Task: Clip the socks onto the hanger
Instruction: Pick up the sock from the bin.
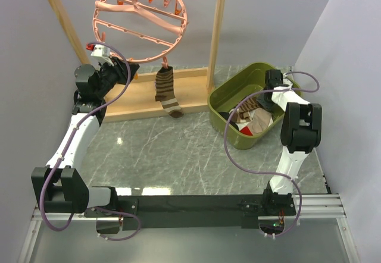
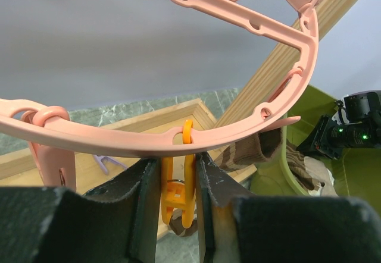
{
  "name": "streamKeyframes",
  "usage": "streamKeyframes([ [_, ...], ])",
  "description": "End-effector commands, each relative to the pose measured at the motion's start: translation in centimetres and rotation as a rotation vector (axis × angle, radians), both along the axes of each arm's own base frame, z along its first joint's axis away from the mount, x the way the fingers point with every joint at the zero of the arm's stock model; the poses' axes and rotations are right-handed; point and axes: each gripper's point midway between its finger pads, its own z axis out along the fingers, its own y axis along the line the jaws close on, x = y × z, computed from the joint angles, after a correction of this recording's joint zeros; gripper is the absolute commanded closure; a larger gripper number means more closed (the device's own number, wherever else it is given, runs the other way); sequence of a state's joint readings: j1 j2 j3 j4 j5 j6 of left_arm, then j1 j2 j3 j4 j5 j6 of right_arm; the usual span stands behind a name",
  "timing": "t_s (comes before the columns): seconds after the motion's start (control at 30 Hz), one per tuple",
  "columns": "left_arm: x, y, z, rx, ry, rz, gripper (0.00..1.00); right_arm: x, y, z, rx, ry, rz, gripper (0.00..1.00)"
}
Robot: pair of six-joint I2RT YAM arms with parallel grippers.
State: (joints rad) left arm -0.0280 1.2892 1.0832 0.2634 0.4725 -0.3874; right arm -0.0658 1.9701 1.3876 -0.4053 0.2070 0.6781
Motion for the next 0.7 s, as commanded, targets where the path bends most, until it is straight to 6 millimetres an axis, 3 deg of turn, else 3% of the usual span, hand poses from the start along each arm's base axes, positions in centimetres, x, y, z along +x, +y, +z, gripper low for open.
streamKeyframes([
  [0.0, -0.3, 0.1, 3.2, -0.008, -0.091, 0.015, 0.78, 1.8, 0.8, 1.0, 0.033, -0.059, 0.035, 0.71],
  [0.1, -0.2, 0.2, 3.2, -0.008, -0.09, 0.018, 0.78, 2.3, 1.1, 1.5, 0.037, -0.081, 0.064, 0.77],
  [0.13, -0.2, 0.2, 3.3, -0.008, -0.093, 0.022, 0.78, 2.4, 1.2, 1.7, 0.038, -0.09, 0.072, 0.88],
  [0.23, 0.0, 0.1, 3.1, -0.008, -0.088, 0.015, 0.78, 2.8, 1.2, 2.9, 0.03, -0.12, 0.089, 1.0],
  [0.57, 0.1, -0.1, 3.0, -0.011, -0.089, 0.001, 0.78, 4.2, 1.4, 10.2, -0.022, -0.298, 0.158, 1.0],
  [0.67, -0.1, 0.0, 3.0, -0.011, -0.093, 0.006, 0.78, 4.3, 1.7, 11.0, -0.032, -0.318, 0.169, 1.0],
])
